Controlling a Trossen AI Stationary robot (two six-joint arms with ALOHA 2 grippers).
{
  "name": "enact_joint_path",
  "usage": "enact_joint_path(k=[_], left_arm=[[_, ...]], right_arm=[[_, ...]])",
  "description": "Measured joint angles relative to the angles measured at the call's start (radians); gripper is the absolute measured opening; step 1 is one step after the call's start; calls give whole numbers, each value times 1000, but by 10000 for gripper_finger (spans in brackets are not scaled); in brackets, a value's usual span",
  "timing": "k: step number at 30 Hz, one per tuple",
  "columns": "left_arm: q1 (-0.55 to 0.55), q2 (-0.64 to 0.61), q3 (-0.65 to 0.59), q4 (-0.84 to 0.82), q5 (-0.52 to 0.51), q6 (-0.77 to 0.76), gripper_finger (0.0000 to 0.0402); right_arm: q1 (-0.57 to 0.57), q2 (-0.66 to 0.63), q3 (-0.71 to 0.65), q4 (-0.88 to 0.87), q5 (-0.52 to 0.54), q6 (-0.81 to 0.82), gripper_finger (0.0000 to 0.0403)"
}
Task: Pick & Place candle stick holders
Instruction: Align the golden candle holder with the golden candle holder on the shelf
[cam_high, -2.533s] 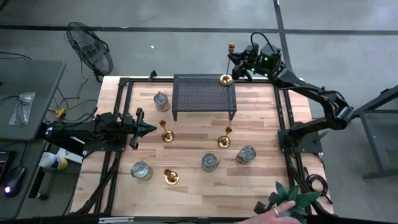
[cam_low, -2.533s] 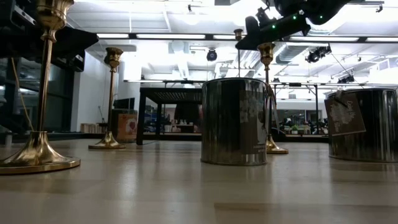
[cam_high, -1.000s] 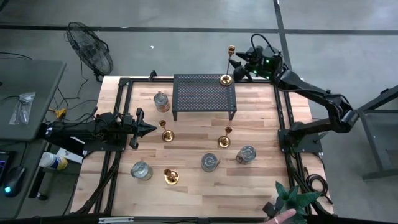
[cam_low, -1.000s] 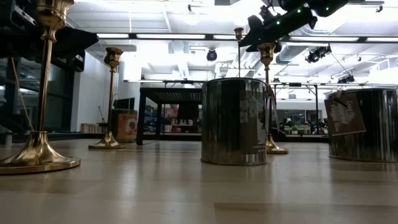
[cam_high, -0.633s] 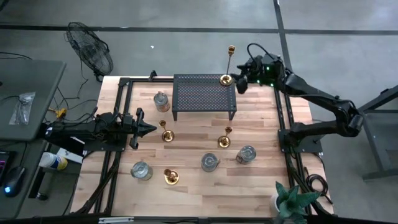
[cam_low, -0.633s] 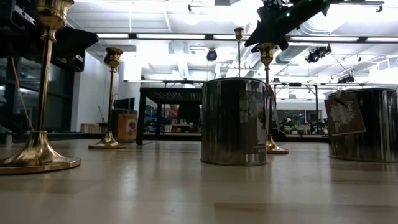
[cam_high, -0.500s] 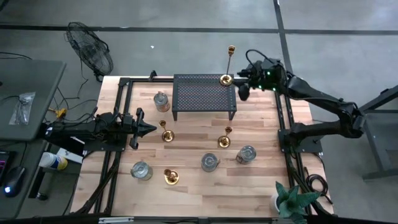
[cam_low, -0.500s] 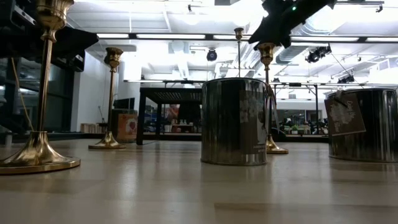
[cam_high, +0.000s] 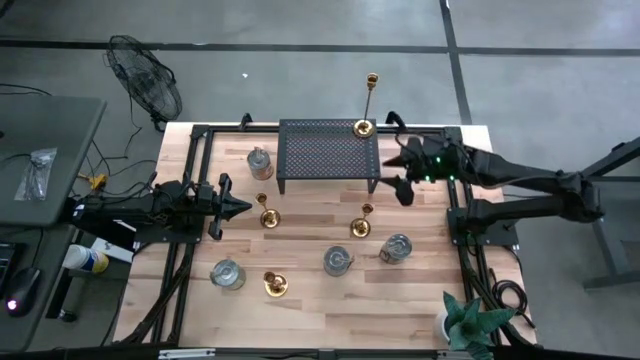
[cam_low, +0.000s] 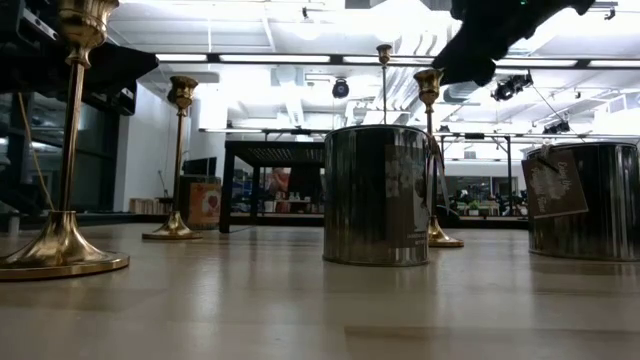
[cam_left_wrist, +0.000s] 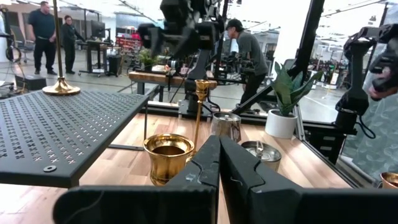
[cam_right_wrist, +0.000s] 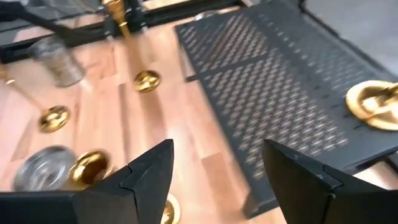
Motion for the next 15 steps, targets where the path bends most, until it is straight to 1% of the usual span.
enact_joint_path(k=[5, 10, 13, 15], left_arm=[[0, 0, 0, 0, 0, 0, 1], [0, 0, 0, 0, 0, 0, 1], [0, 0, 0, 0, 0, 0, 1], [0, 0, 0, 0, 0, 0, 1]], right_arm=[[89, -23, -47, -1, 42, 61, 239], [167, -25, -58, -20, 81, 151, 239], [206, -25, -59, -77, 140, 252, 239], [231, -25, -59, -124, 189, 351, 239]])
